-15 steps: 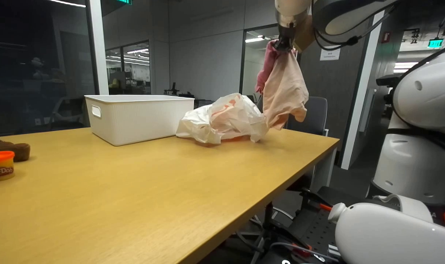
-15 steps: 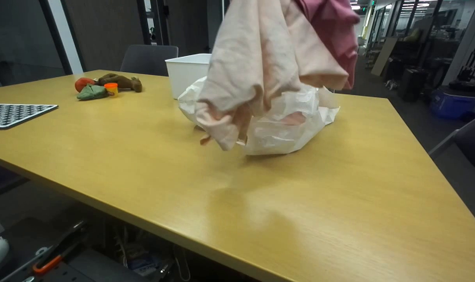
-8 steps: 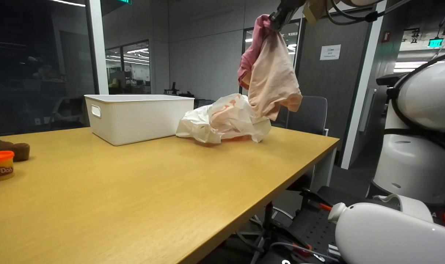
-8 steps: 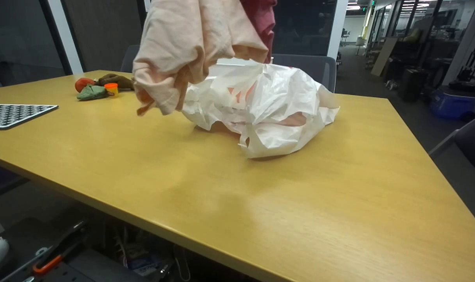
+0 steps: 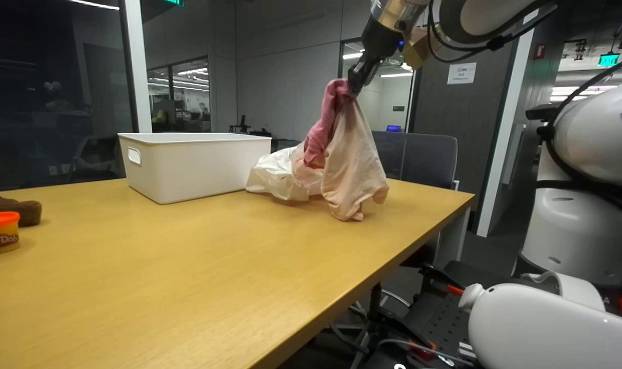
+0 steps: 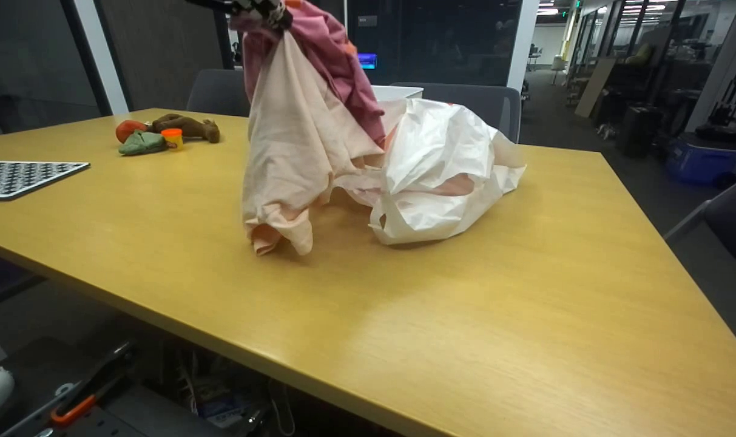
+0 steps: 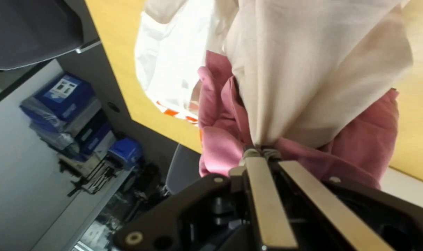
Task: Put the two shirts inside the plastic bag
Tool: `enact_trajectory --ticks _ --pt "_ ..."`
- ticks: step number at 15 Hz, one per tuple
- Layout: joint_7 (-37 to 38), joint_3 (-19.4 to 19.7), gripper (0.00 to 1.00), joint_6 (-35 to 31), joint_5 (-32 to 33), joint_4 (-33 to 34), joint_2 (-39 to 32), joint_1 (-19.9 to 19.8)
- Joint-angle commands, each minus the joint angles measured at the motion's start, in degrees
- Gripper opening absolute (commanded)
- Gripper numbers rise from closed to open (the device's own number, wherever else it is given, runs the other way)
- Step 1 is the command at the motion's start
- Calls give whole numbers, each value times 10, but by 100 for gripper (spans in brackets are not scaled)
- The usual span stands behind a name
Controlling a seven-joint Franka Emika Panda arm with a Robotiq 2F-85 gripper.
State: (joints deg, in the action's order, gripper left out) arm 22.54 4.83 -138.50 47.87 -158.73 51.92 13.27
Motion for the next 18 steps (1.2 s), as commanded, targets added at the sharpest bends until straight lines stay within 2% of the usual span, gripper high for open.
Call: enact_trajectory --ticks 1,4,7,10,14,18 --pt "-56 -43 4 -34 -59 23 -73 -38" --pt "-66 -79 4 -24 -81 44 -135 -75" --pt "-53 -107 4 -23 -60 69 -196 -128" --pt "-40 -119 4 -26 -38 112 -267 -170" --pt "-64 -102 4 -37 -61 171 -358 -169" --pt "-49 -97 3 -31 -28 239 -448 -177"
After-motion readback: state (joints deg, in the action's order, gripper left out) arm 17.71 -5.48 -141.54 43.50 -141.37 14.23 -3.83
